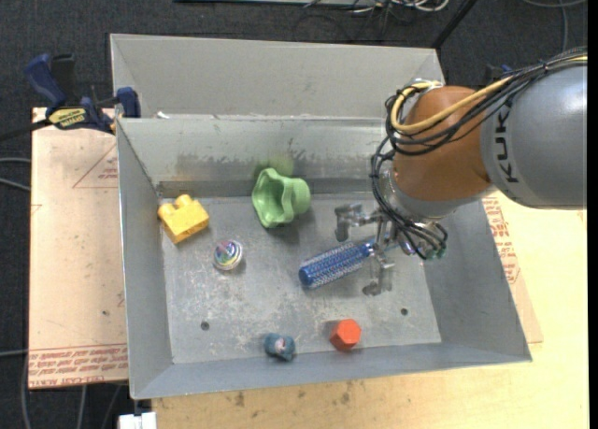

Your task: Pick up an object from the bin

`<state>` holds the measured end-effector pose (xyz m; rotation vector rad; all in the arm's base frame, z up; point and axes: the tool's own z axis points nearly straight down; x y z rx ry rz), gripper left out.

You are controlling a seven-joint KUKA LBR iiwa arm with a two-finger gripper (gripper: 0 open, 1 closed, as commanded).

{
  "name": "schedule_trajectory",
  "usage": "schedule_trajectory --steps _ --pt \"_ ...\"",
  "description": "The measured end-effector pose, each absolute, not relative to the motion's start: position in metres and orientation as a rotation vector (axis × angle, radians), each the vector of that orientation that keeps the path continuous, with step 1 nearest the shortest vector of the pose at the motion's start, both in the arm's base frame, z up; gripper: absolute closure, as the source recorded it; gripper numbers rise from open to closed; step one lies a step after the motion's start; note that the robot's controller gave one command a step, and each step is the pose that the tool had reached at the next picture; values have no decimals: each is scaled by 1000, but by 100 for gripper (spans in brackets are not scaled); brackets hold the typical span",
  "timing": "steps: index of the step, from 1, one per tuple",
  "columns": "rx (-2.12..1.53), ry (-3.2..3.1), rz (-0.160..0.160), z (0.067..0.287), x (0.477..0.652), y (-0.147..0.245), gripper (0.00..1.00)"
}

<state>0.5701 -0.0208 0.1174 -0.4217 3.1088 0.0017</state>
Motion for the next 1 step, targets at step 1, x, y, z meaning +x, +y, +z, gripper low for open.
schedule_trajectory --steps 1 --pt "-269 3132 4 68 574 -19 0"
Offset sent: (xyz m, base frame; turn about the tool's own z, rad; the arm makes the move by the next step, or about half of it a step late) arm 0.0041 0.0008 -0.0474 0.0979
